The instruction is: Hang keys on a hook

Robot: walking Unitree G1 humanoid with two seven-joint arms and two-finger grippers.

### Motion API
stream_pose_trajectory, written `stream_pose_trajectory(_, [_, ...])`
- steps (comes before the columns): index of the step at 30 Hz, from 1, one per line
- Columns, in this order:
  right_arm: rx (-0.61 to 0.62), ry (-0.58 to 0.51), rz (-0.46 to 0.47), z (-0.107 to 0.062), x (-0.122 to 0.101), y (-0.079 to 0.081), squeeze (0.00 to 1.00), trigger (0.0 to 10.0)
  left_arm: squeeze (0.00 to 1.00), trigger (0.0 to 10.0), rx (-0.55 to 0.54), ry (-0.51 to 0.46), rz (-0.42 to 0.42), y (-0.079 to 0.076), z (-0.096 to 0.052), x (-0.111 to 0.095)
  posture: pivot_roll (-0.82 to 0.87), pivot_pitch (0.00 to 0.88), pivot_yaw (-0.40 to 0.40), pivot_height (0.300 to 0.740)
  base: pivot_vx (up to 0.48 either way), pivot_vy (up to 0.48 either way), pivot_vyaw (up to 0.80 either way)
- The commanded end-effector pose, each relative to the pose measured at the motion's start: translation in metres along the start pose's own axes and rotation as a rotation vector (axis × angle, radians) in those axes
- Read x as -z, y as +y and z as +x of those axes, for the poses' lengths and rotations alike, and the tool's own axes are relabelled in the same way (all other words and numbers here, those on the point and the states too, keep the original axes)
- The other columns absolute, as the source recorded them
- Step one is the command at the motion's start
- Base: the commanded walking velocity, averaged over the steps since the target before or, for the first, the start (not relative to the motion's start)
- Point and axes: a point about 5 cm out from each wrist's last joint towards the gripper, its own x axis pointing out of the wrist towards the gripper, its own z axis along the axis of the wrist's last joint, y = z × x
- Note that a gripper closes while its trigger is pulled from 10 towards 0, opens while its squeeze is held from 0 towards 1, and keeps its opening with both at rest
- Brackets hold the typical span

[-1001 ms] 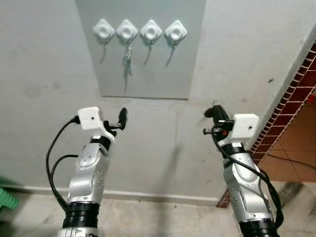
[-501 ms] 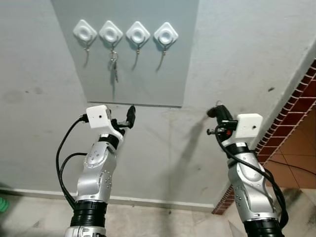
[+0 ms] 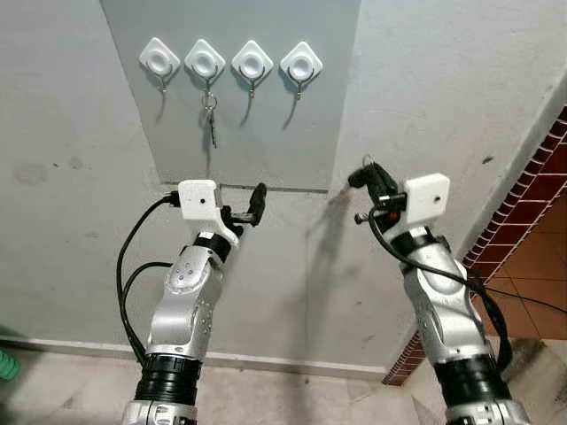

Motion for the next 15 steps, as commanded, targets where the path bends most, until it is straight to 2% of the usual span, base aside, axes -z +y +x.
stream_pose_trajectory(1, [-0.022, -0.034, -0.007, 0.008, -0.007, -0.001, 0.00, 10.0, 0.00, 10.0, 0.046, -0.042, 0.031, -0.009, 0.004, -0.013, -0.01, 0.000, 0.004, 0.740, 0.000, 0.000, 0.00])
stream_pose_trajectory(7, [-0.078, -0.092, 0.002, 0.023, -0.019, 0.001, 0.00, 10.0, 0.00, 10.0, 0.104, -0.072, 0.041, -0.020, 0.007, -0.022, -0.01, 0.000, 0.002, 0.740, 0.000, 0.000, 0.00])
stream_pose_trajectory(15, [-0.146, -0.136, 0.034, 0.032, -0.028, 0.011, 0.00, 10.0, 0.00, 10.0, 0.141, -0.089, 0.048, -0.028, 0.008, -0.028, 0.00, 0.000, 0.000, 0.740, 0.000, 0.000, 0.00])
